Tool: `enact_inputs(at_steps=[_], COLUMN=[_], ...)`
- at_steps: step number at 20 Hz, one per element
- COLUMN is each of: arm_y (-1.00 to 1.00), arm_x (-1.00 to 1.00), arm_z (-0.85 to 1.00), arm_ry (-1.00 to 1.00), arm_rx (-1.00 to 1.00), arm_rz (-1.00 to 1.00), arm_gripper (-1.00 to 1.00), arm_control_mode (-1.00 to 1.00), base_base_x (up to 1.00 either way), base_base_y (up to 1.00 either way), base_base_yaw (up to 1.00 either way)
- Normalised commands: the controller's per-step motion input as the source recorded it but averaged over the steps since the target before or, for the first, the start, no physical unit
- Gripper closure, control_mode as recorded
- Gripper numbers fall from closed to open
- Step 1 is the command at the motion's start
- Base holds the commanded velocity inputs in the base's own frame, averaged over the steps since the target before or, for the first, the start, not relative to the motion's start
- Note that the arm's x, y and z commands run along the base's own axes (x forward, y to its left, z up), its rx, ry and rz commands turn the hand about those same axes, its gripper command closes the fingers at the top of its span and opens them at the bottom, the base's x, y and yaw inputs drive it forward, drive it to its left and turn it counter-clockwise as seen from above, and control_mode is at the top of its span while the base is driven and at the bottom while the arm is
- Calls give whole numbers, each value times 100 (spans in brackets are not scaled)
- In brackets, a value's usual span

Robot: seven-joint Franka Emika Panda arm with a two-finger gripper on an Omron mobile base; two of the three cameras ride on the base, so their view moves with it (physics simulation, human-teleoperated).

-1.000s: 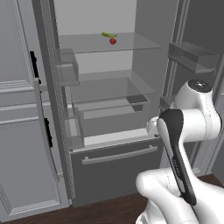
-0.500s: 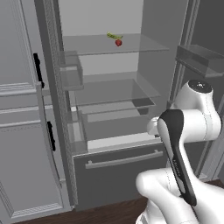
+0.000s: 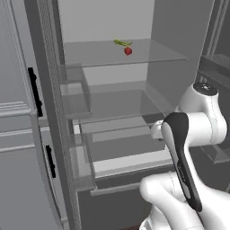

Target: Take the strawberry from the fridge and place it on top of the pancake, located on the dining counter.

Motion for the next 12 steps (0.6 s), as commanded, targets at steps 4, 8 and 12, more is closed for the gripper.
enact_inputs(at_steps=[4, 8, 12], arm_y=[0, 0, 0], arm_x=[0, 0, 0], arm_z=[0, 0, 0], arm_ry=[0, 0, 0], arm_rx=[0, 0, 0], arm_rz=[0, 0, 0], arm_gripper=[-100, -100, -100], arm_control_mode=[100, 100, 100], base_base_x=[66, 55, 51], base_base_y=[2, 9, 0], base_base_yaw=[-6, 0, 2])
